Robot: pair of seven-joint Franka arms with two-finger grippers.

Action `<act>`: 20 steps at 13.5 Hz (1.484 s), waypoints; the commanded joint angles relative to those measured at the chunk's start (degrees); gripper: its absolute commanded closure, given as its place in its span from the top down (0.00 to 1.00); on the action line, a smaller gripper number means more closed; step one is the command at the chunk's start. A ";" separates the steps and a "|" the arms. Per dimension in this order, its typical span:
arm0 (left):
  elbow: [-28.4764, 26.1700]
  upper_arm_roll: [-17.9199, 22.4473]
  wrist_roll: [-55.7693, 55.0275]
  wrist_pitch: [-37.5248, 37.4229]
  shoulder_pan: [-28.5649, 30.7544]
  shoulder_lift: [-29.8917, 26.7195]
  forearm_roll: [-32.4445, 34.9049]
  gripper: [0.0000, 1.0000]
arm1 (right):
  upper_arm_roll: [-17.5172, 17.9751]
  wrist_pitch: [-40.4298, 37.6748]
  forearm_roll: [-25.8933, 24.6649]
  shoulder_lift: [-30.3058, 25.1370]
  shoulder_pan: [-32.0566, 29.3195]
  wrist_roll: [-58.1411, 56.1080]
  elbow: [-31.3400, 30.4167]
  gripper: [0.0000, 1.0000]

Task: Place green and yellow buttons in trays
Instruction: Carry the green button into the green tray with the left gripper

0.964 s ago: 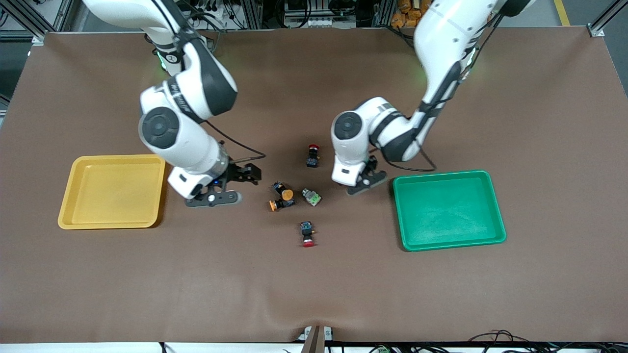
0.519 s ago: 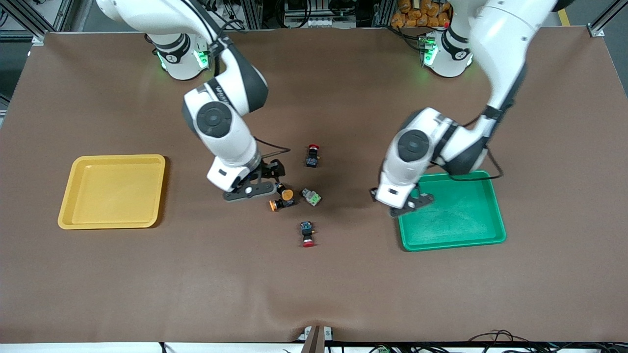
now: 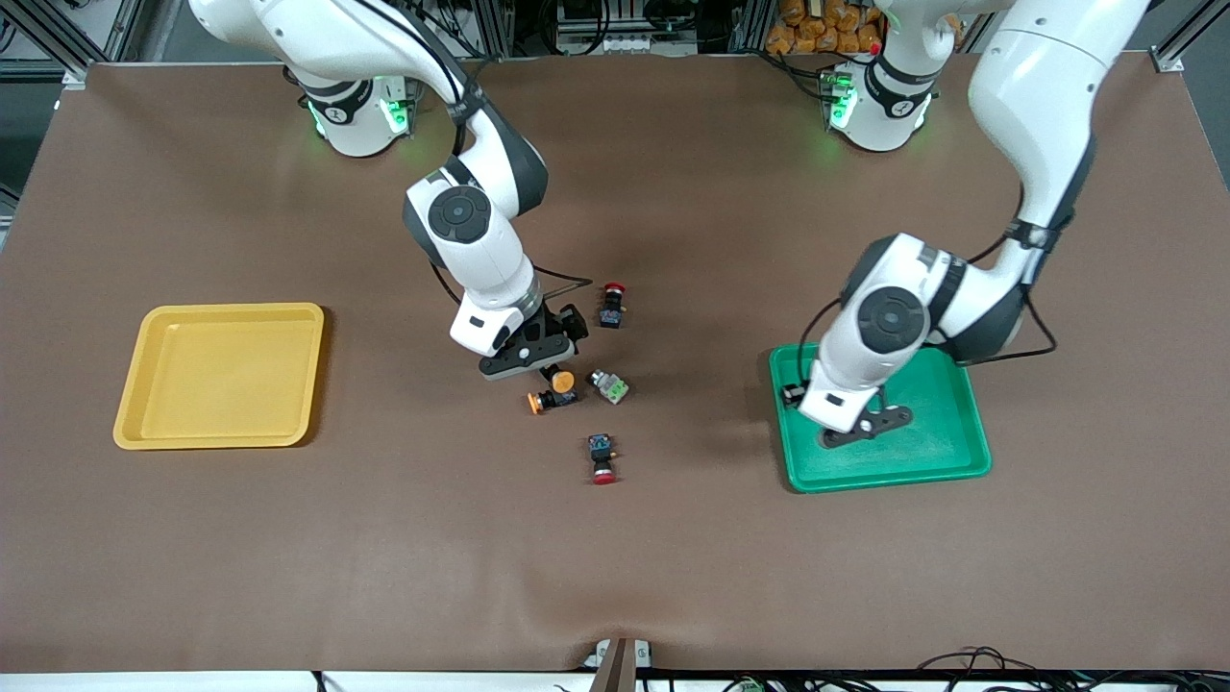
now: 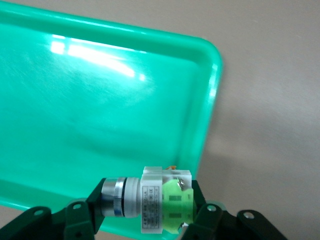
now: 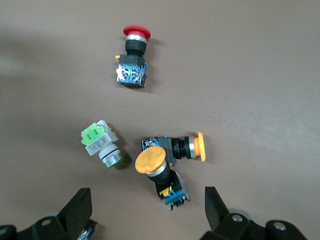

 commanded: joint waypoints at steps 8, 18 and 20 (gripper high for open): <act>-5.17 -0.62 3.68 4.72 6.47 0.47 3.86 0.00 | -0.39 6.14 -0.69 0.83 -1.92 -3.25 -5.48 1.00; -6.94 -0.44 3.16 9.84 7.88 3.20 4.30 0.18 | -0.39 12.04 -0.52 4.79 0.37 -2.46 -5.92 0.86; -6.86 -0.53 2.89 9.84 8.49 2.76 4.30 1.00 | -0.48 12.22 -0.52 4.79 1.07 -2.46 -5.92 0.73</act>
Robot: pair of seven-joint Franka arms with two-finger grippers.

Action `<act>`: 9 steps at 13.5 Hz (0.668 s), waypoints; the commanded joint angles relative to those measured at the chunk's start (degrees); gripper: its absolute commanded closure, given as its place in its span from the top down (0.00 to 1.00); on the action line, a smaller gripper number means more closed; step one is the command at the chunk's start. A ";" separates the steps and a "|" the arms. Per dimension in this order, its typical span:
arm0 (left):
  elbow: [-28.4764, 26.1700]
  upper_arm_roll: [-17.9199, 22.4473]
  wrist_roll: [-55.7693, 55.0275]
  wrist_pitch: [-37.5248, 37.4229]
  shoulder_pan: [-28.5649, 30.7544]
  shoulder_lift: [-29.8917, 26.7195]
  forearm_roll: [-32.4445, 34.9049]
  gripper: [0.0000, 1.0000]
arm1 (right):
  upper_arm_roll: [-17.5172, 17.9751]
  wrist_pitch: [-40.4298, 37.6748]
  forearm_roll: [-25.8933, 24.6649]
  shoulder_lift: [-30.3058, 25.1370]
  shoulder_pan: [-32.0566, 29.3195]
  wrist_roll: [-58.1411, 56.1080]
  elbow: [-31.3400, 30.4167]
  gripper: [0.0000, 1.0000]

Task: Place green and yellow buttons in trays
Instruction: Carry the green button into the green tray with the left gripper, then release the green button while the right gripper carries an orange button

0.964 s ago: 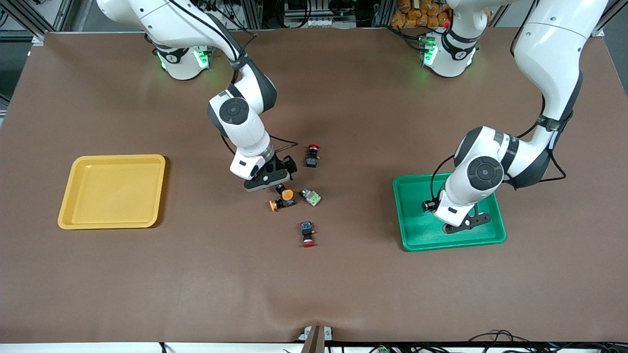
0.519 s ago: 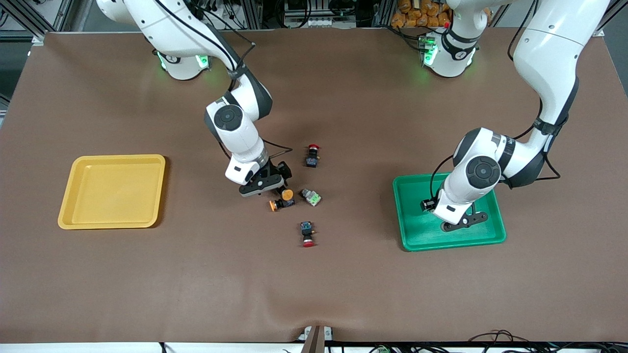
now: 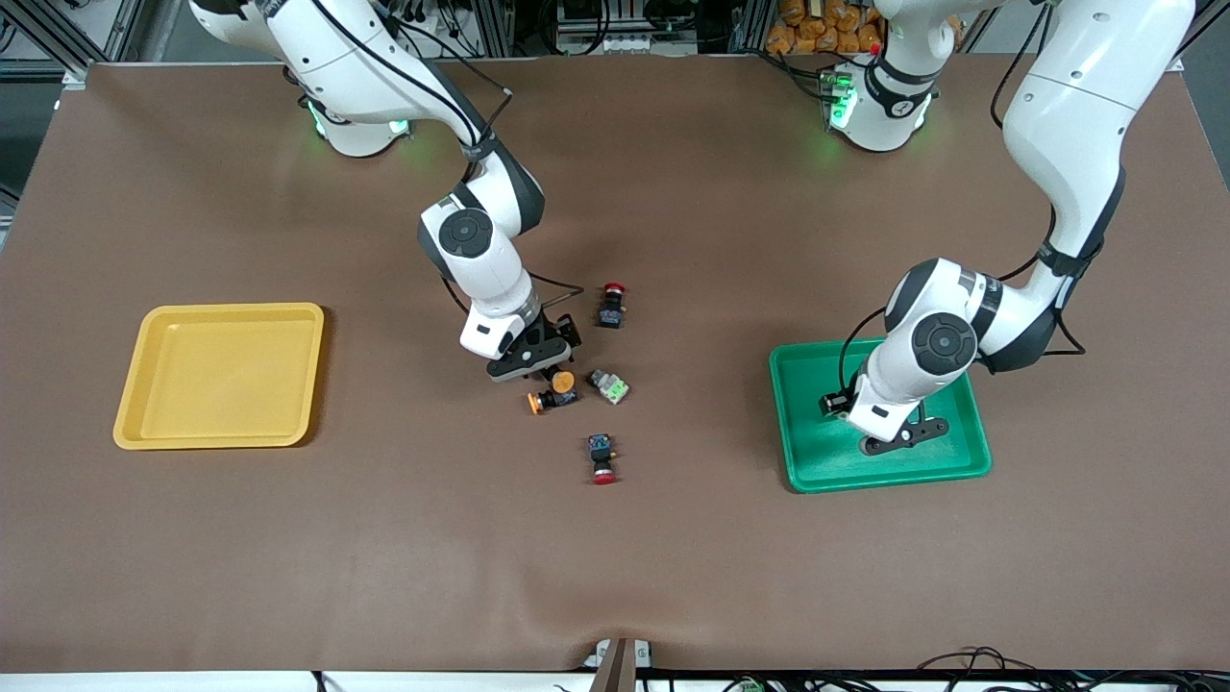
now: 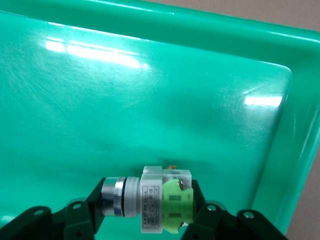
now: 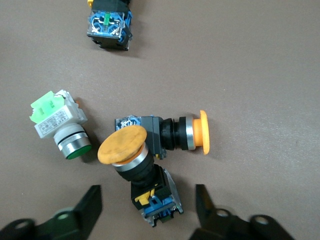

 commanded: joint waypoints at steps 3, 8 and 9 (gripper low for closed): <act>-0.36 -1.45 -1.29 -1.04 1.12 -3.25 1.34 1.00 | -0.18 0.71 -0.68 0.53 0.73 0.30 0.00 0.66; 0.17 -10.57 -10.31 -4.39 0.07 -3.26 0.81 1.00 | -0.35 0.79 -0.77 1.32 0.47 -0.31 0.71 0.47; 0.26 -11.90 -13.39 -4.39 -0.89 -2.83 0.81 1.00 | -0.35 0.71 -0.77 1.32 0.12 -0.40 0.71 0.26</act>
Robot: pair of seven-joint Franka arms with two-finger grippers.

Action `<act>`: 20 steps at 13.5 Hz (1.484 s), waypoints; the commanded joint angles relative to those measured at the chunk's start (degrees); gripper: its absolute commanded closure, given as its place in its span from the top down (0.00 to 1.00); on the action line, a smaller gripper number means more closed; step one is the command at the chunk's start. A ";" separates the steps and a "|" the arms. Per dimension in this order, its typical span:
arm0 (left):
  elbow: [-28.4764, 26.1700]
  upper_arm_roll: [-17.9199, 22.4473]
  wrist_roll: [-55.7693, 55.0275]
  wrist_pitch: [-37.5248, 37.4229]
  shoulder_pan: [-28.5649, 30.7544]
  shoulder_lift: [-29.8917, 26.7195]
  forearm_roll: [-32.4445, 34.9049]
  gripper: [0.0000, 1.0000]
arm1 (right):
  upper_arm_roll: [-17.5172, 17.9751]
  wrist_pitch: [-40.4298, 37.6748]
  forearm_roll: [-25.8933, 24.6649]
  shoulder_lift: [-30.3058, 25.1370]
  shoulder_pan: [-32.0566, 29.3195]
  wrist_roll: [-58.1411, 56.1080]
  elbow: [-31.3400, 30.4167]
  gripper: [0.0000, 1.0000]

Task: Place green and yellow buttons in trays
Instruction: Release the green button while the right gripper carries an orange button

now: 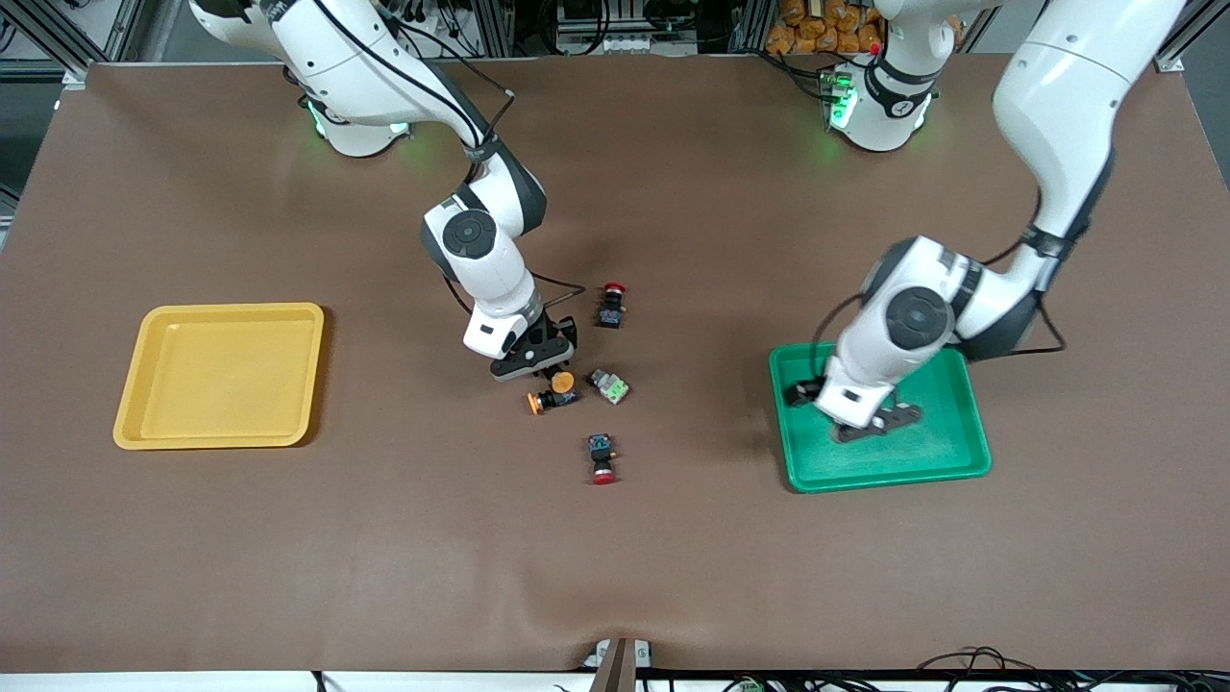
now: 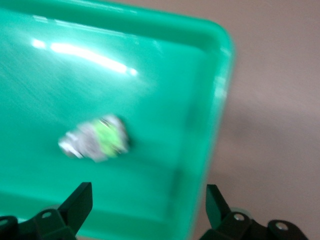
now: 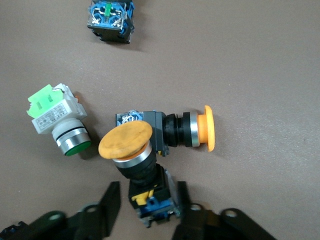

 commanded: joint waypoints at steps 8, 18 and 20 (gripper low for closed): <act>18.26 -0.38 -36.27 -0.99 -21.75 13.10 0.53 1.00 | 0.15 -17.67 -0.23 -8.59 -5.74 -2.24 0.64 0.00; 27.33 6.76 -45.61 0.23 -32.75 21.29 -0.61 1.00 | 0.16 -34.83 1.53 -19.23 -21.12 -19.21 0.12 0.00; 27.34 7.55 -46.57 2.42 -33.11 21.47 -0.70 1.00 | 0.07 -36.85 1.53 -20.47 -25.17 -22.89 -0.41 0.00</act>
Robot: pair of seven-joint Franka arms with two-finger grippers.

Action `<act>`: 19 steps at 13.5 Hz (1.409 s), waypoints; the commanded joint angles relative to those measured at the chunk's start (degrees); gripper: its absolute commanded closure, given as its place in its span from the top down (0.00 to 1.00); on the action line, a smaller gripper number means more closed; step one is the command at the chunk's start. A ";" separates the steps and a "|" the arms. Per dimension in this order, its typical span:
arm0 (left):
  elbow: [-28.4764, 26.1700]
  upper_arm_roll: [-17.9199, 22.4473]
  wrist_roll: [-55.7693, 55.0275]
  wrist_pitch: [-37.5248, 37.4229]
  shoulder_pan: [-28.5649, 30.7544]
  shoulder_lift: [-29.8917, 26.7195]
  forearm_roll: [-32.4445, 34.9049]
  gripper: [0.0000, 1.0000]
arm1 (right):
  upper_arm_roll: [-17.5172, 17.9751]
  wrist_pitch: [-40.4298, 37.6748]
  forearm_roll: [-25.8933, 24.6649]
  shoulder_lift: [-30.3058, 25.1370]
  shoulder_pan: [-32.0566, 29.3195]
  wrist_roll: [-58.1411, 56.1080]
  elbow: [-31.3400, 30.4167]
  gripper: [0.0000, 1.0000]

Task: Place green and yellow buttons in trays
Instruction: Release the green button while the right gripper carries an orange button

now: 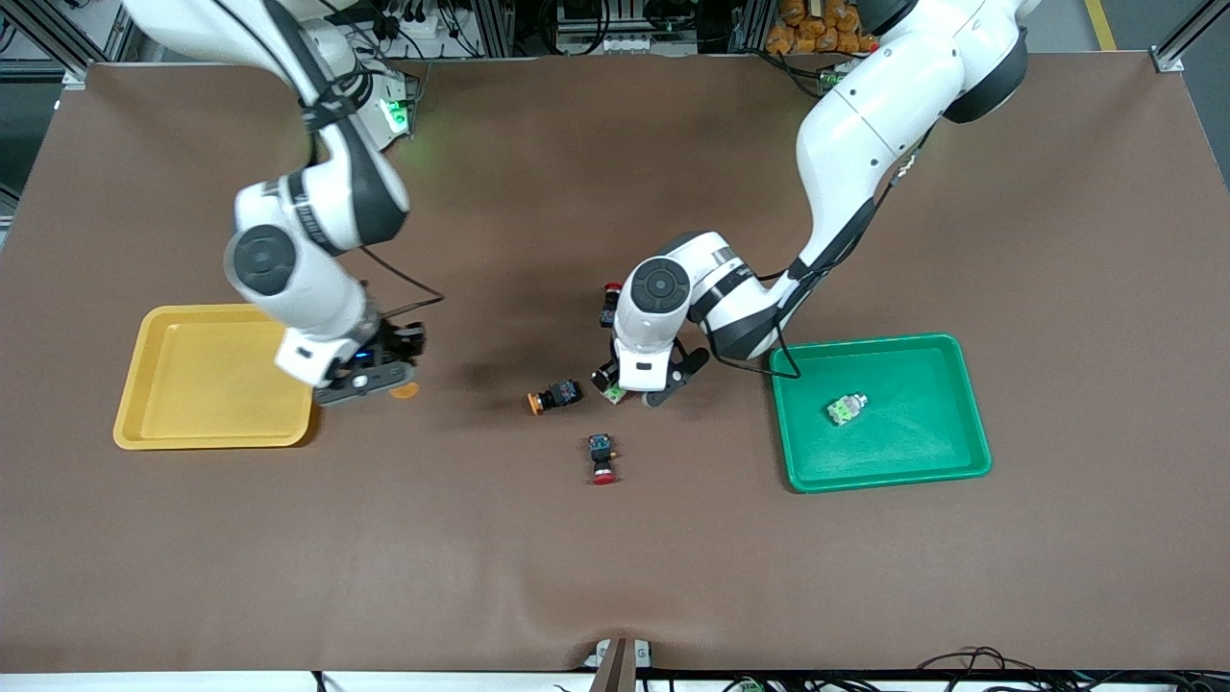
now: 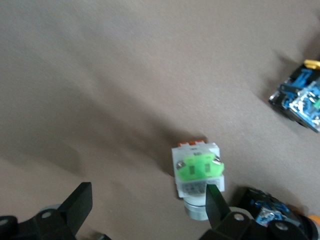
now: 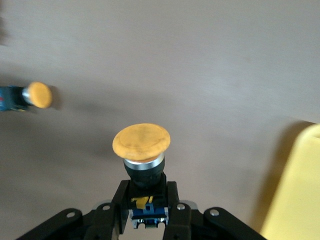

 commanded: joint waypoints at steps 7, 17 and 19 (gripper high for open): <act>2.50 4.77 -2.16 7.21 -4.02 2.86 -0.55 1.00 | 0.68 -3.53 1.05 -3.31 -18.43 -7.71 -4.68 0.00; 1.79 5.05 -0.33 0.84 -2.97 -2.48 0.59 0.00 | 0.59 -1.26 -5.01 3.62 -33.46 -12.80 -5.57 0.00; 1.79 4.26 5.45 -6.02 0.70 -6.52 0.07 0.00 | 0.59 1.20 -5.01 5.65 -35.83 -15.71 -5.48 0.00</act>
